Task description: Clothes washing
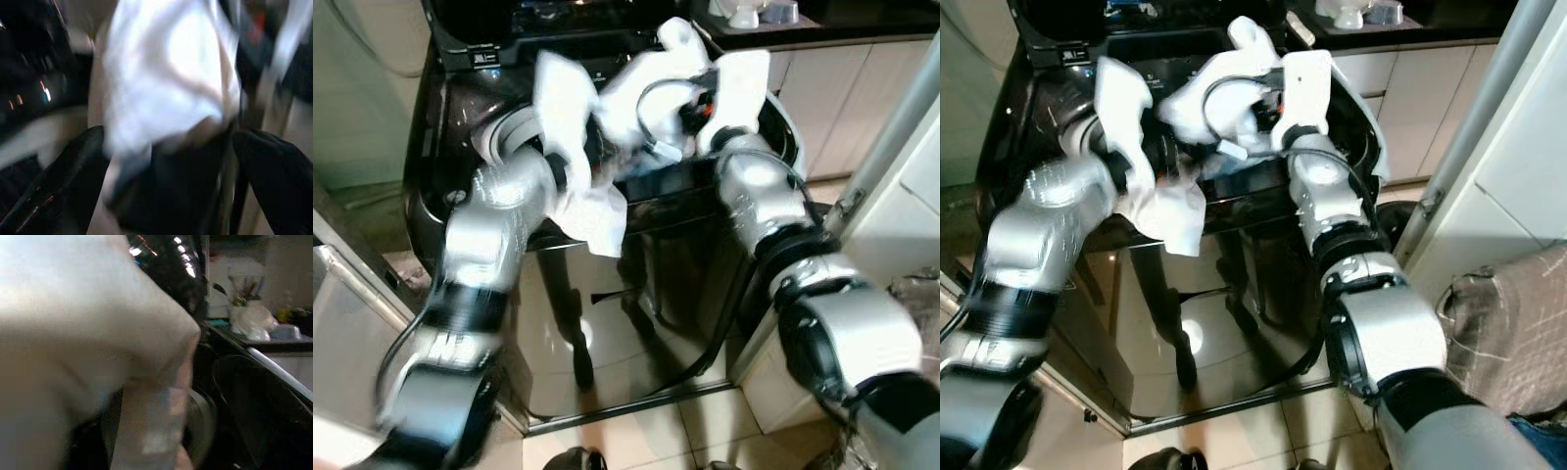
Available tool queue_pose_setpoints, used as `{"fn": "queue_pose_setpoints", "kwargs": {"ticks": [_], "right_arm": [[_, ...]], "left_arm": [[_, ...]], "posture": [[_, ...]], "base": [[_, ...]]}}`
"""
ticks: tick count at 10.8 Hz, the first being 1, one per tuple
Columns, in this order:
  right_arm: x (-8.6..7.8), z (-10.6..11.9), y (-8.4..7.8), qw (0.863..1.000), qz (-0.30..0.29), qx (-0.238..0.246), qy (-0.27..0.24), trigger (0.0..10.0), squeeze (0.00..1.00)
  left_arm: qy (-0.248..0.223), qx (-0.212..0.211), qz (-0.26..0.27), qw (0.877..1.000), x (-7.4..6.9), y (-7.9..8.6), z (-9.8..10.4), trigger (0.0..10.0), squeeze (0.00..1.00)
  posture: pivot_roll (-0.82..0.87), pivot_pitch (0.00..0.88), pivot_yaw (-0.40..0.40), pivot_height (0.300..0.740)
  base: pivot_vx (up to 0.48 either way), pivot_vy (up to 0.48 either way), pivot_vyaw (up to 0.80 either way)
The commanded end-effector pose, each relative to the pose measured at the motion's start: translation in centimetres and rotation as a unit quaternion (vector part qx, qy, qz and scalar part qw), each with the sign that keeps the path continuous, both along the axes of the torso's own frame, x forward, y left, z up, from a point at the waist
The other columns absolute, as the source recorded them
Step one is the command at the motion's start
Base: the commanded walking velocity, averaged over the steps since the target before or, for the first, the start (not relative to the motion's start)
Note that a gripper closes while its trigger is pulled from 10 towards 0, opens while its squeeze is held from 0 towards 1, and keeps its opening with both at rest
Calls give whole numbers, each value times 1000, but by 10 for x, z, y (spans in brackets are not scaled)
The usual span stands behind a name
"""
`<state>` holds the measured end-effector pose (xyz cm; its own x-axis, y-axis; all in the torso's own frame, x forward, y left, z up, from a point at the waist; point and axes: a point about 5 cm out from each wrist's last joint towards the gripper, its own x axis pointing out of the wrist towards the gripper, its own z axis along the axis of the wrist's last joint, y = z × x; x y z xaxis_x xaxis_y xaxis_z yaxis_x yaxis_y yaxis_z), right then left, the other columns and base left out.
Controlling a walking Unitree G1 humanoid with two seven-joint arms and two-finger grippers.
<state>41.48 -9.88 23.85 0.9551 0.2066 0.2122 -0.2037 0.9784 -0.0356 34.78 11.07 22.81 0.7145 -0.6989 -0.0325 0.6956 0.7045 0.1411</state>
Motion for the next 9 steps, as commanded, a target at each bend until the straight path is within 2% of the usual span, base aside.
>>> {"fn": "queue_pose_setpoints", "kwargs": {"ticks": [1, 3, 4, 5, 6, 7, 8, 9], "right_arm": [[2, 11, -3, 1000, -9, -2, -15, 10000, 0], [3, 1, 4, 999, 11, -26, 17, 10000, 0], [0, -12, 18, 992, 45, -113, 37, 10000, 0], [-4, -26, 34, 956, 92, -275, 40, 10000, 0], [-6, -30, 40, 920, 125, -370, 37, 10000, 0], [-3, -22, 36, 912, 101, -396, 26, 10000, 0], [0, -22, 30, 940, 94, -318, 75, 10000, 0], [0, -30, 27, 973, 114, -62, 191, 10000, 0]], "left_arm": [[5, 25, -4, 1000, -3, 3, -1, 10000, 0], [25, 75, 31, 996, -5, 24, -14, 10000, 0], [23, 71, 36, 997, -6, 25, -12, 10000, 0], [19, 73, 32, 997, -9, 22, -8, 10000, 0], [16, 70, 30, 997, -9, 21, -6, 10000, 0], [14, 68, 33, 997, -8, 20, -5, 10000, 0], [14, 62, 35, 997, -8, 19, -4, 10000, 0], [16, 60, 41, 997, -9, 20, -5, 10000, 0]], "posture": [[-98, 0, 47, 740], [-90, 0, 42, 740], [-88, 0, 42, 740], [-88, 1, 44, 740], [-88, 1, 44, 740], [-93, 0, 37, 740], [-92, 0, 33, 740], [-89, 0, 26, 740]], "base": [[0, 0, 0], [0, 0, 0], [0, 0, 0], [0, 0, 0], [0, 0, 0], [0, 0, 0], [0, 0, 0], [0, 0, 0]]}}
